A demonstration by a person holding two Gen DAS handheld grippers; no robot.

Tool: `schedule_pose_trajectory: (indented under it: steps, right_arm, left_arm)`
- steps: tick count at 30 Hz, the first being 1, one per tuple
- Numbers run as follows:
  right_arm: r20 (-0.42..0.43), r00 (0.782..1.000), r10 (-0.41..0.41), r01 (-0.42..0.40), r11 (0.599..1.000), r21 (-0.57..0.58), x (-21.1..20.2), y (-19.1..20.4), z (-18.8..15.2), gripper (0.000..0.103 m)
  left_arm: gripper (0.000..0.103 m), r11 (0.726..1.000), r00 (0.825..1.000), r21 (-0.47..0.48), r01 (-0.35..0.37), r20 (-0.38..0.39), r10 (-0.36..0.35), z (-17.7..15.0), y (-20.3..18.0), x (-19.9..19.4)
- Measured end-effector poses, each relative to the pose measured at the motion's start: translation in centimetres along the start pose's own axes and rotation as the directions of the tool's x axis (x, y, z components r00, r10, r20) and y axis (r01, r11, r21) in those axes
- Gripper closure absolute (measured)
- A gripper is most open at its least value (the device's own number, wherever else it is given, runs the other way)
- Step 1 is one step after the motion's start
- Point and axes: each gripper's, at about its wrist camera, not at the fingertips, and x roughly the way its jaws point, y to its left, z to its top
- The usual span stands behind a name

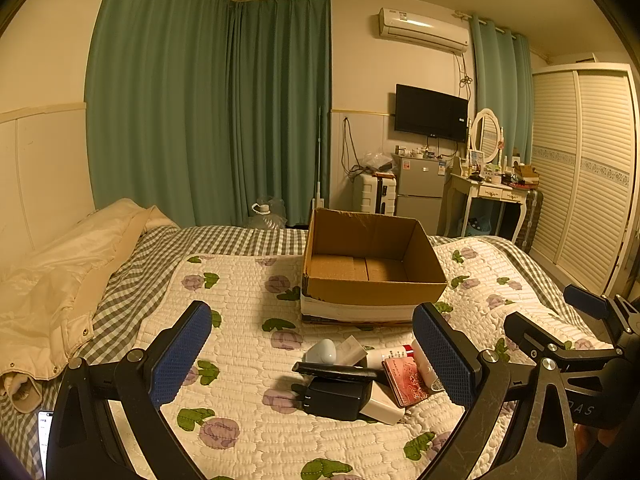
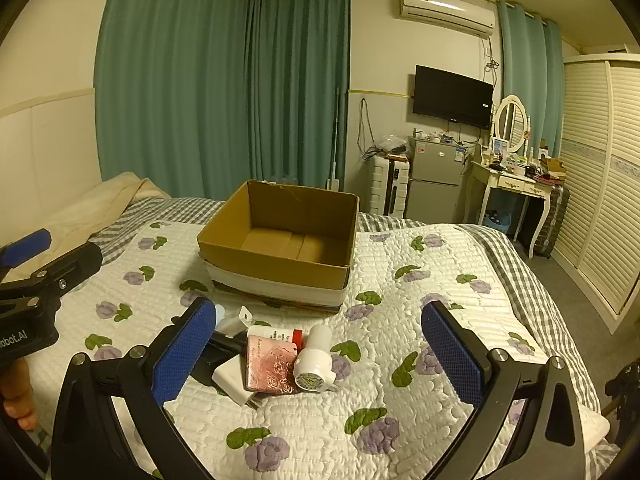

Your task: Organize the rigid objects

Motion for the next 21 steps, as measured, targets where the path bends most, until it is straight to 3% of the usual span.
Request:
schedule_pose_trajectory:
  steps: [21]
  right_arm:
    - [-0.002,1.000,0.003,-0.003,1.000,-0.010,-0.06,0.30,0.41,0.000]
  left_arm:
    - [0.000,1.000,1.000,0.000,0.001,-0.002,-0.001,-0.07,-0.09,0.04]
